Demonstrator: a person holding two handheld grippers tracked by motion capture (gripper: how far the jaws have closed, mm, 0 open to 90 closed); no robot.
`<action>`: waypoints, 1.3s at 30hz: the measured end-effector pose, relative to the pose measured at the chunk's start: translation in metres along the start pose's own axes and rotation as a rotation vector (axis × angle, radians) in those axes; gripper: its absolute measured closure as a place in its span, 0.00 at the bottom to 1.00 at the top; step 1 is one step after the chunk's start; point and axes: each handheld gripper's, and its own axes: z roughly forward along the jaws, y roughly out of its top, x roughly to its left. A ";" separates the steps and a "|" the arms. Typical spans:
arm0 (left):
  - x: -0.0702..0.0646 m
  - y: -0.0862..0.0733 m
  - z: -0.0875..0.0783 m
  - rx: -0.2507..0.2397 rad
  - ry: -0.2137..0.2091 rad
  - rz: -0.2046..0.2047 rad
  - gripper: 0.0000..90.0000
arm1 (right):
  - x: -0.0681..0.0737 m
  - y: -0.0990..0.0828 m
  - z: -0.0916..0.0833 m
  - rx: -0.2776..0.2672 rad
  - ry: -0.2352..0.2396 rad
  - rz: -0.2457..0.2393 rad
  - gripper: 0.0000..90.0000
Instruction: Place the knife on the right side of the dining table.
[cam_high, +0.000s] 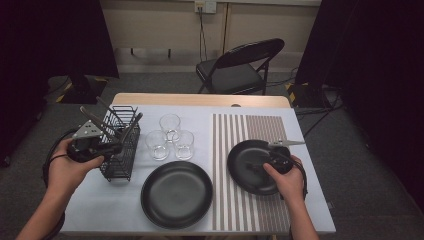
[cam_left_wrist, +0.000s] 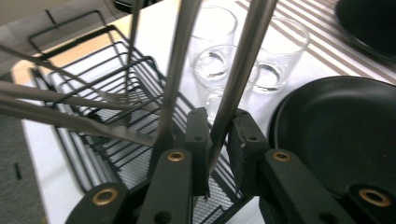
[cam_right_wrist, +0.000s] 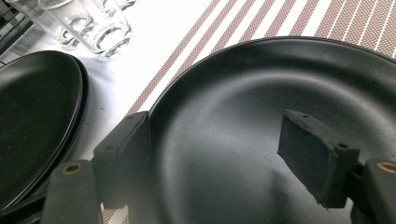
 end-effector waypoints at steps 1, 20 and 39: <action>0.000 0.001 -0.002 -0.006 0.006 0.004 0.89 | 0.000 0.000 0.000 0.000 0.002 0.000 0.27; 0.006 0.018 -0.016 -0.058 0.048 -0.013 0.93 | 0.000 0.000 0.000 -0.004 0.007 -0.003 0.27; 0.008 0.035 -0.026 -0.080 0.025 -0.011 0.93 | 0.001 0.000 0.000 -0.001 0.012 0.004 0.27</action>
